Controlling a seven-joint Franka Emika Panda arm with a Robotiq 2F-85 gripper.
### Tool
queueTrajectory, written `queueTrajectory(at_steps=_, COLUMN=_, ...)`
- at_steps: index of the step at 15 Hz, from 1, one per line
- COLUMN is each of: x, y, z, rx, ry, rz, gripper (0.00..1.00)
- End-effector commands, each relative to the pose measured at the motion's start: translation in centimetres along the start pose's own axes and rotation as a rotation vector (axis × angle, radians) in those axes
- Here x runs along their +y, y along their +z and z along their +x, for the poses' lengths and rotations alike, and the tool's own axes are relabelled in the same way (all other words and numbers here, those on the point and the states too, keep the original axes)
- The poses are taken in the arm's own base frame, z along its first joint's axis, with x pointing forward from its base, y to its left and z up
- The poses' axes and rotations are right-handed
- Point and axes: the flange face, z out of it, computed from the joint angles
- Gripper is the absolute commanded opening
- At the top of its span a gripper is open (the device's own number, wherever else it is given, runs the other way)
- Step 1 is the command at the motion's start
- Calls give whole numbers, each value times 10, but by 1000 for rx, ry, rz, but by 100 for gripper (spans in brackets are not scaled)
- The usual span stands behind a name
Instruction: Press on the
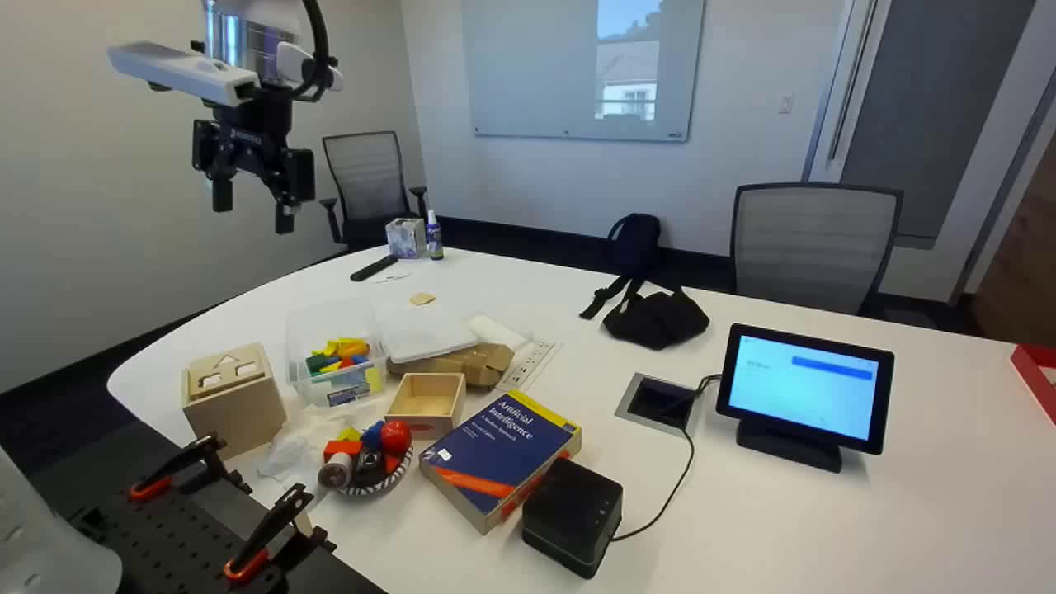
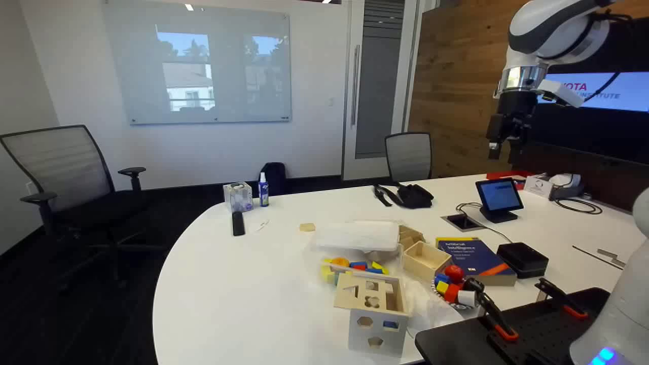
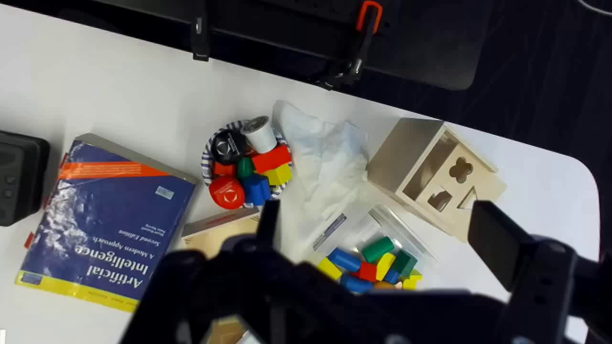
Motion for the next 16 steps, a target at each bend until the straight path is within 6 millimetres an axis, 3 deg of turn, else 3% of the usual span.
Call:
queueTrajectory(at_steps=1, x=0, y=0, z=0, rx=-1, ry=0, rz=0, gripper=100)
queueTrajectory(at_steps=4, x=3, y=1, z=2, rx=8, ry=19, rz=-6, gripper=100)
queueTrajectory(at_steps=7, x=29, y=-6, z=12, rx=147, ry=133, rz=-49, gripper=100)
queueTrajectory(at_steps=11, x=94, y=-20, z=19, rx=309, ry=302, rz=-103, gripper=100)
queueTrajectory(at_steps=16, x=202, y=-32, z=-5, rx=452, ry=558, rz=-131, gripper=100)
